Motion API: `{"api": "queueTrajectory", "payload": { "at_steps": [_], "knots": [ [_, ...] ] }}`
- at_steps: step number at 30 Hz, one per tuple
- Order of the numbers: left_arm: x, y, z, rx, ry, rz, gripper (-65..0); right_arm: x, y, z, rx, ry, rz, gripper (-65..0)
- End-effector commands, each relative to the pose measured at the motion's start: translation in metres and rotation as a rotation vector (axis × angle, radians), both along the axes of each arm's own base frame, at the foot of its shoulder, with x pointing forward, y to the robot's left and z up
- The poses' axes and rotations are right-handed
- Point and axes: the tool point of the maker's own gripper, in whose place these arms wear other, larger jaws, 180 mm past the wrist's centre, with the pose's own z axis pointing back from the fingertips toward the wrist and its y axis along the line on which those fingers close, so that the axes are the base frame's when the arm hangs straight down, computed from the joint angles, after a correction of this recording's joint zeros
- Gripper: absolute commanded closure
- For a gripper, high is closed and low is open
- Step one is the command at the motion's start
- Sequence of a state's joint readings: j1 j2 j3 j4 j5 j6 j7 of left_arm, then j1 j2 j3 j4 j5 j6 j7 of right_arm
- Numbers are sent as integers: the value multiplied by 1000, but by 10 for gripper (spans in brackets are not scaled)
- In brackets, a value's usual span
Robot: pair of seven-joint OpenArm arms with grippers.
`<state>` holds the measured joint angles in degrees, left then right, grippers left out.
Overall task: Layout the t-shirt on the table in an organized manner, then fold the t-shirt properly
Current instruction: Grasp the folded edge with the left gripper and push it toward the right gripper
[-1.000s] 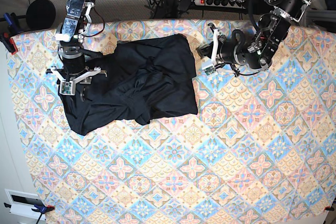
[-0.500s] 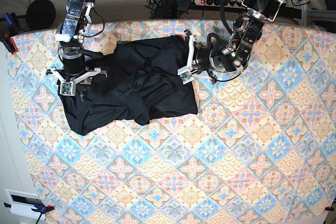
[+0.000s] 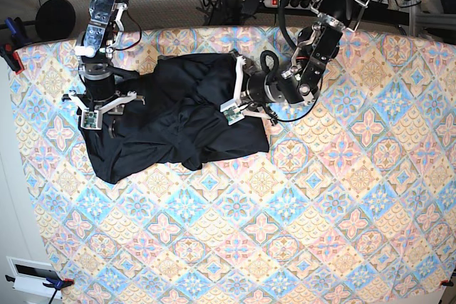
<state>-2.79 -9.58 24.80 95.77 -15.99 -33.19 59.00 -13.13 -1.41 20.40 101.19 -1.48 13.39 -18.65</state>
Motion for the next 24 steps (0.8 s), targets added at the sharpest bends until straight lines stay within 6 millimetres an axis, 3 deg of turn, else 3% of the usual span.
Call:
{"api": "queueTrajectory", "payload": {
  "at_steps": [1,10,14,20,24],
  "knots": [
    [10,-11,18,-52,-46,-7,0,6,-2,14,-10,-53,4,-193],
    [30,-52,53,-145,-107,-23,0,2,-2,-4,7,-7,0,-193],
    [35,-64,65,-173,-125,-32,0,3,-2,-3,7,-10,1,-193],
    [35,-68,66,-173,-118,-34,0,4,-2,-3,7,-12,1,-193],
    [37,-74,52,-163,-67,-30,0,4,-2,-3,7,-12,1,-193]
  ]
}}
